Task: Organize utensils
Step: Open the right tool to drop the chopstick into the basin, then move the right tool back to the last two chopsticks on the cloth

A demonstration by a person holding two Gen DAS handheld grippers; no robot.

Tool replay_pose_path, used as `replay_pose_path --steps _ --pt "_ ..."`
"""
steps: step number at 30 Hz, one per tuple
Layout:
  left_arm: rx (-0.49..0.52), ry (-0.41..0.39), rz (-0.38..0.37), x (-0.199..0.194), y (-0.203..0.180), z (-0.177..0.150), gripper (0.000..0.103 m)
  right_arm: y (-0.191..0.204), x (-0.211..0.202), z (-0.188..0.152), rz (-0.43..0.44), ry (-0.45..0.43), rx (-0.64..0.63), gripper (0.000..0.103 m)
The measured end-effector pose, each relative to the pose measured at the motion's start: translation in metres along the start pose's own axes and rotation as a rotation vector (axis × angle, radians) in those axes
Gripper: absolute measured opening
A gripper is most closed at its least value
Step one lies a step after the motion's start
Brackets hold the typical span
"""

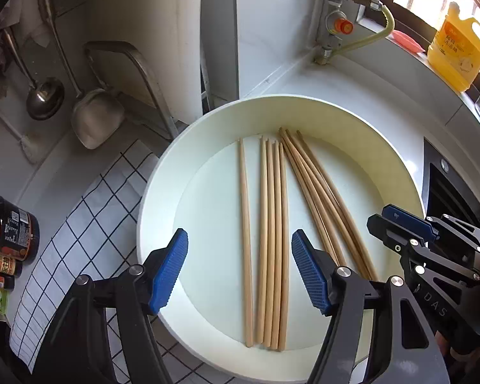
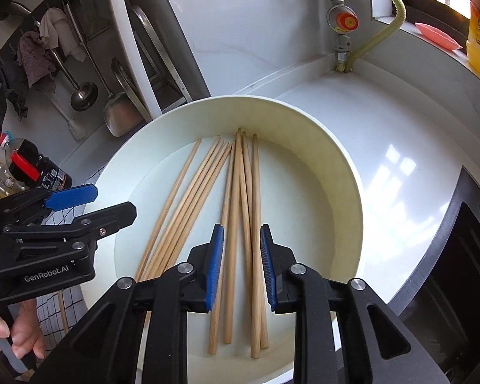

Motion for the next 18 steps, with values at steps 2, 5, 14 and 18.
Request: replay_pose_path --steps 2,5,14,18 --pt "-0.017 -0.005 0.002 -0.005 0.005 -0.001 0.066 0.002 -0.003 0.000 0.006 -0.004 0.000 0.023" --pt "-0.035 -0.014 0.006 -0.014 0.012 -0.005 0.066 0.008 -0.009 0.001 0.016 -0.013 -0.012 0.024" --pt "-0.103 -0.033 0.021 -0.038 0.036 -0.032 0.066 0.035 -0.026 -0.001 0.046 -0.035 -0.060 0.028" --pt "-0.136 -0.039 0.034 -0.049 0.049 -0.047 0.066 0.050 -0.034 -0.005 0.058 -0.042 -0.090 0.030"
Point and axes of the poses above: each gripper's, at about its wrist camera, not at the fingertips, and x roughly the way its jaws point, y to its left, z to its top, the point moved 8 cm from there along x, roughly the way its jaws point, and after that the axes turned 7 degrees about -x, right-handed, at the moved point
